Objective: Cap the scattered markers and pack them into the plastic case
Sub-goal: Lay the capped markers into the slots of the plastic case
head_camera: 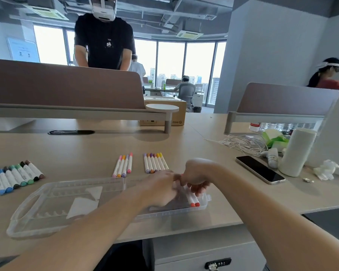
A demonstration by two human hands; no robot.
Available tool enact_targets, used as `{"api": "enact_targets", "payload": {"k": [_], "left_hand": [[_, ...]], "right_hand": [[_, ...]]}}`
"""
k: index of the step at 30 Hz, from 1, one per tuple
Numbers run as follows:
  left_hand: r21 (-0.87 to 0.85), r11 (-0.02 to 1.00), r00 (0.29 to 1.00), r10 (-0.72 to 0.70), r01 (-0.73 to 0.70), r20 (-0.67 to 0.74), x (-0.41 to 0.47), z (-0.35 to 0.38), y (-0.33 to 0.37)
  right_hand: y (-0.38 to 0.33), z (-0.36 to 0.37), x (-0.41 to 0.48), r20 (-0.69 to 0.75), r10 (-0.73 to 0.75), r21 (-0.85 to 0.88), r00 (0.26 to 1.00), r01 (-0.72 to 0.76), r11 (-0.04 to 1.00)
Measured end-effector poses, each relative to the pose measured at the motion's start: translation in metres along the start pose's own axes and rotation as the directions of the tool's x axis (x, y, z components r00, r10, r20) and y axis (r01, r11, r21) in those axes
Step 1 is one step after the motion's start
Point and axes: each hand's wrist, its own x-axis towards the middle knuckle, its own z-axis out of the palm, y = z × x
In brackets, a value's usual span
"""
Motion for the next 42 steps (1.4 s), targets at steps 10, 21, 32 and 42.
{"api": "enact_targets", "payload": {"k": [10,21,32,42], "left_hand": [[-0.01,0.998,0.995,0.068,-0.068,0.074,0.0,0.0,0.002],[-0.044,0.999,0.998,0.027,-0.024,0.061,0.002,0.004,0.0],[-0.222,0.974,0.997,-0.057,0.046,-0.044,0.008,-0.033,-0.032],[-0.266,0.938,0.944,-0.274,0.22,-0.184,0.034,-0.05,-0.083]], "right_hand": [[0.014,0.003,0.011,0.038,-0.003,-0.024,0.999,0.003,1.0],[0.006,0.0,0.018,0.129,0.031,-0.057,0.991,-0.024,0.998],[0.001,-0.009,0.034,-0.061,-0.076,-0.15,0.995,0.066,0.986],[-0.055,0.003,0.122,-0.284,-0.117,-0.089,0.952,0.096,0.991]]}}
